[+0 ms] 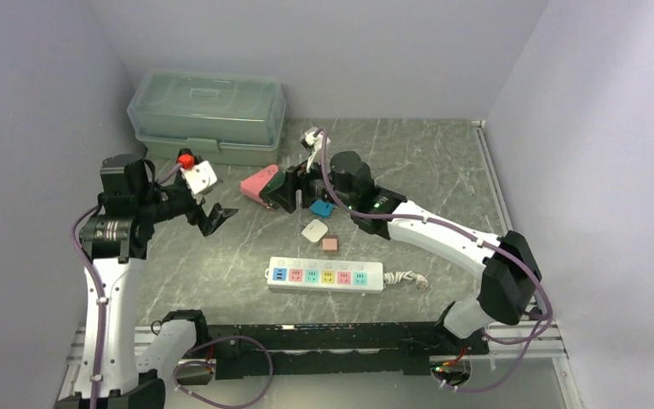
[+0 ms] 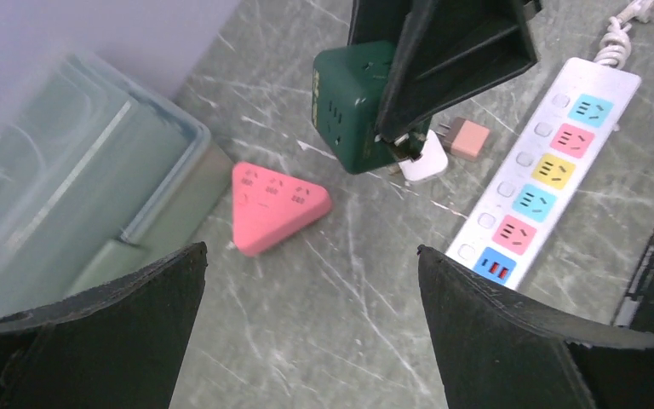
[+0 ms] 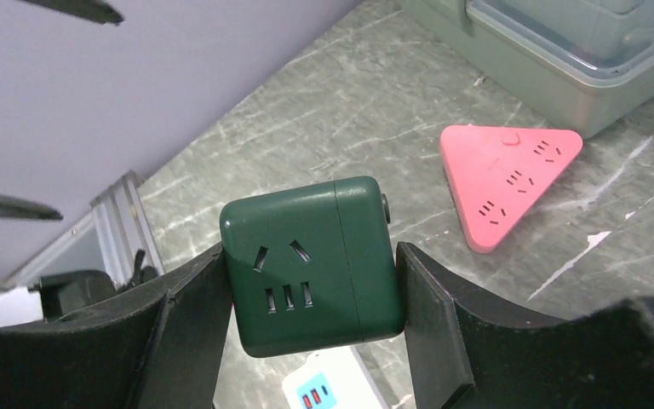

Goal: Insert the plug
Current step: Pick up the plug from the center of the board.

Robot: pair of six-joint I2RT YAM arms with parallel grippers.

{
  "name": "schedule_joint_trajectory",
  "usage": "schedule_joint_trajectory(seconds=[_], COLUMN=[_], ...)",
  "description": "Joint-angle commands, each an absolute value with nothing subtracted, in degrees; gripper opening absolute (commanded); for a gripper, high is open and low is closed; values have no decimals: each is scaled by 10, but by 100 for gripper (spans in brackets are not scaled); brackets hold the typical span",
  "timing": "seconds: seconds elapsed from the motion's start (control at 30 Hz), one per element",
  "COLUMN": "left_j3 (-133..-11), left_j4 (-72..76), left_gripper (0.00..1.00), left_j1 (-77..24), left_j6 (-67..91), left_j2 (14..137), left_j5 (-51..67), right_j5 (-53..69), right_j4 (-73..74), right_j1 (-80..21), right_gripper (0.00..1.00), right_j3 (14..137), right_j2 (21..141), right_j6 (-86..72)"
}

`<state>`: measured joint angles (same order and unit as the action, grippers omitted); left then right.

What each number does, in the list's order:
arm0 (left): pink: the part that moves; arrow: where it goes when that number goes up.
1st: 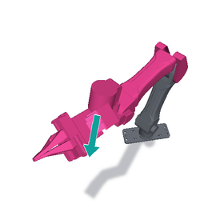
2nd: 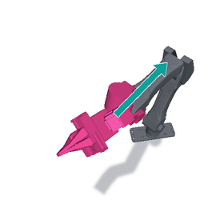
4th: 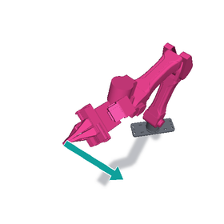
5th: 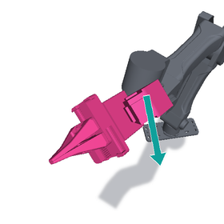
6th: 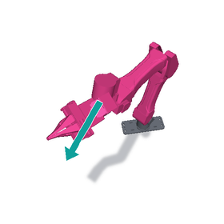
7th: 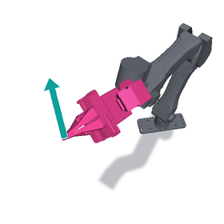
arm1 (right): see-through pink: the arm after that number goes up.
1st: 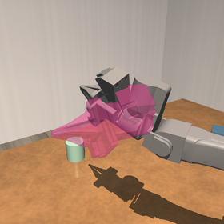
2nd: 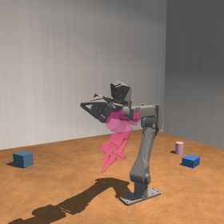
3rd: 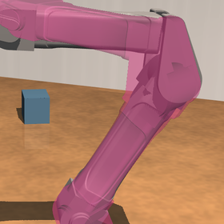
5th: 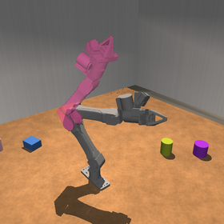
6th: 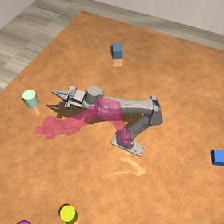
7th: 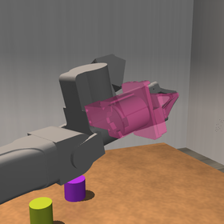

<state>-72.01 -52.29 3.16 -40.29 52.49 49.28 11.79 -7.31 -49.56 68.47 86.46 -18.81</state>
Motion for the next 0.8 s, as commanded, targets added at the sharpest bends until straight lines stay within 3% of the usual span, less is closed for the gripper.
schedule_joint_trajectory(seconds=[0.0, 0.3, 0.57, 0.77], left_j3=[-697, -685, -650, -656], left_j4=[-450, -452, -324, -334], left_gripper=[99, 99, 99, 99], left_j1=[11, -28, -46, -49], left_j6=[-469, -516, -489, -492], left_j2=[484, 483, 467, 468], left_j5=[514, 500, 446, 458], right_j5=[48, -19, -35, -49], right_j4=[-129, -131, -120, -117], right_j1=[-521, -570, -602, -620], right_gripper=[60, 60, 60, 60], right_j3=[730, 807, 864, 883], right_j2=[851, 890, 923, 935], right_j6=[-247, -273, -281, -276])
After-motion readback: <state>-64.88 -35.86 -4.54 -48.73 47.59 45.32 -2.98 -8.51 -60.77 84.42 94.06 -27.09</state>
